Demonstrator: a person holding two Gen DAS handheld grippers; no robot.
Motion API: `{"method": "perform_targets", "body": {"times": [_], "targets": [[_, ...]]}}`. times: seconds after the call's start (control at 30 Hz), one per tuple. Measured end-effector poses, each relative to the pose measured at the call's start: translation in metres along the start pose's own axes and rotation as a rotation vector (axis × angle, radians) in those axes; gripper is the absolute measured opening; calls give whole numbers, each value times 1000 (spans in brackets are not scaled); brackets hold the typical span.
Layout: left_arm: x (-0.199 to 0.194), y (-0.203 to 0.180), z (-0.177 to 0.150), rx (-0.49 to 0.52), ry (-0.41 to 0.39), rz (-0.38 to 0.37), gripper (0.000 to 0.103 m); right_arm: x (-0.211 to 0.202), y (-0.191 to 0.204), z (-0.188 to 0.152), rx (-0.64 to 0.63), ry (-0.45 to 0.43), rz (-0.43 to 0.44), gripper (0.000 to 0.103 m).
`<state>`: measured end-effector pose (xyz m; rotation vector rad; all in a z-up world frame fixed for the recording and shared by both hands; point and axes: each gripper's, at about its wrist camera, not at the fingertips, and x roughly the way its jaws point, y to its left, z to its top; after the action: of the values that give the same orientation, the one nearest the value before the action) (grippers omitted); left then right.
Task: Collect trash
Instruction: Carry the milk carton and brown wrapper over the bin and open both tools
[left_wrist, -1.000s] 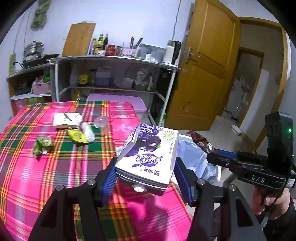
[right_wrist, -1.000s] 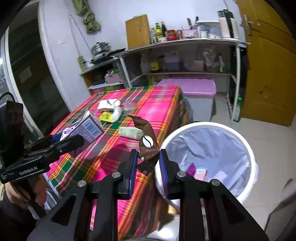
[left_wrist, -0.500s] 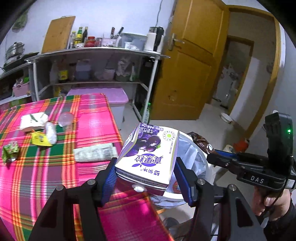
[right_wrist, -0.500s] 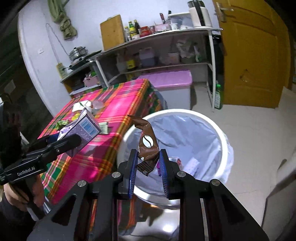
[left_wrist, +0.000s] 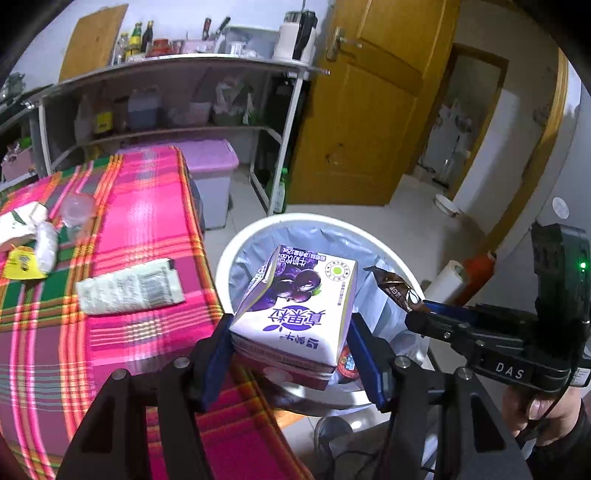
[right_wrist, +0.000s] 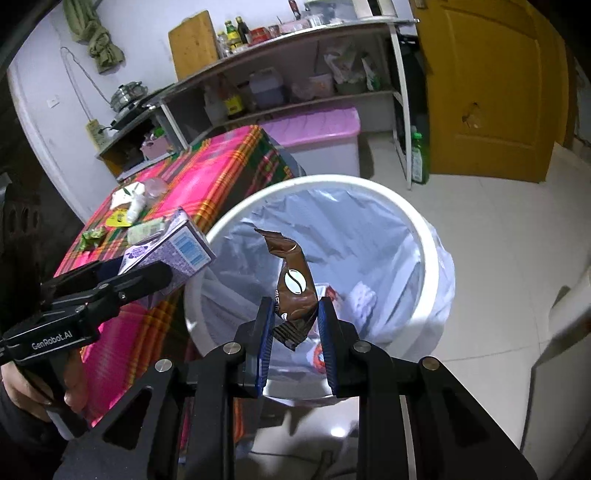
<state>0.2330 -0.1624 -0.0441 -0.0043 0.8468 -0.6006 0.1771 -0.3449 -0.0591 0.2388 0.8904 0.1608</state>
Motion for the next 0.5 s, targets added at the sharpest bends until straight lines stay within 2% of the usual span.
{"method": "perform_targets", "body": {"times": [0.23,0.5], "targets": [[15,-1,1,-14,31,-25,61,4,-10,-3,14,14,-8,25],[-4,3,0,-37,-15,-15,61,-7,-5,1,8,-21,5,26]]}}
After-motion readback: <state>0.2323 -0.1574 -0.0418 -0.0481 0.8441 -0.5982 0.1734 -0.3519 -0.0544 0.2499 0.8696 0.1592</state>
